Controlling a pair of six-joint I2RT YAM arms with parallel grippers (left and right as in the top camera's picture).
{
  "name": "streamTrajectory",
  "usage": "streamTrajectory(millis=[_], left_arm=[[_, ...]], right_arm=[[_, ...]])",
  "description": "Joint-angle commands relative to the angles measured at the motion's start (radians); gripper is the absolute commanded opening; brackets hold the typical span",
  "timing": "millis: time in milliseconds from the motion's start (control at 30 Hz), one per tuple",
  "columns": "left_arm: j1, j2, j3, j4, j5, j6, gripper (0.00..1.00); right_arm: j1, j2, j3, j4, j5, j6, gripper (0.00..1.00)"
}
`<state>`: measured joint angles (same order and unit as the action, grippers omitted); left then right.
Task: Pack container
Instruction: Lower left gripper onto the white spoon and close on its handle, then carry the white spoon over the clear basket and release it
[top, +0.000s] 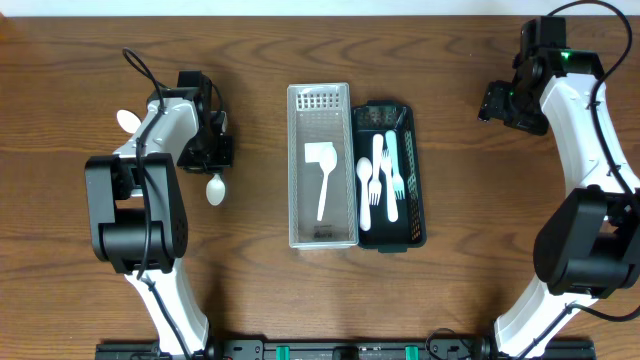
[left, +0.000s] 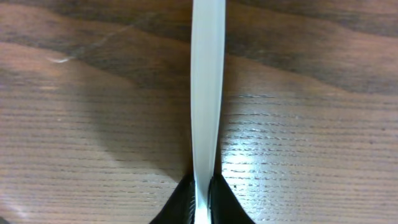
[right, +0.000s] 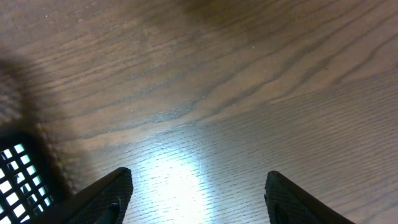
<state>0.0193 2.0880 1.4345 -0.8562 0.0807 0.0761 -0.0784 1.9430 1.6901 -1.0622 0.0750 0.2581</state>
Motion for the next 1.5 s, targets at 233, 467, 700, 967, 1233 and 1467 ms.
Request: streamTrajectory(millis=[233,467,700,967,1233,1467], left_arm=[[-0.006,-0.010,0.018,-0.058,0.012,-0.010,0.06],[-0.118,-0.194,0.152,-0.192,0.010,-0.105,0.06],[-0.392,-0.359,0.183,-0.159,0.010,-0.246,0.06],[-0.593,-0.268,0.146,-0.031,0.009,-0.379,0.06],[-0.582,-0.095,0.140,-0.020,0.009,-0.388,0.06],[-0.542,-0.089,0.140,-0.016,0.009,-0.385,0.44]], right_arm=[[-0.004,0.012,-0.005,0.002,-0.004,-0.013,0.72],[-0.004,0.012,-0.005,0.010,-0.004,-0.013,0.72],[-0.004,0.012,-0.005,0.022,-0.004,-0.013,0.71],[-0.004,0.012,-0.005,0.021,-0.004,-0.013,0.71],[-0.004,0.012,-0.005,0.011,-0.004,-0.013,0.72],[-0.008,0.012,-0.005,0.012,-0.004,-0.013,0.72]])
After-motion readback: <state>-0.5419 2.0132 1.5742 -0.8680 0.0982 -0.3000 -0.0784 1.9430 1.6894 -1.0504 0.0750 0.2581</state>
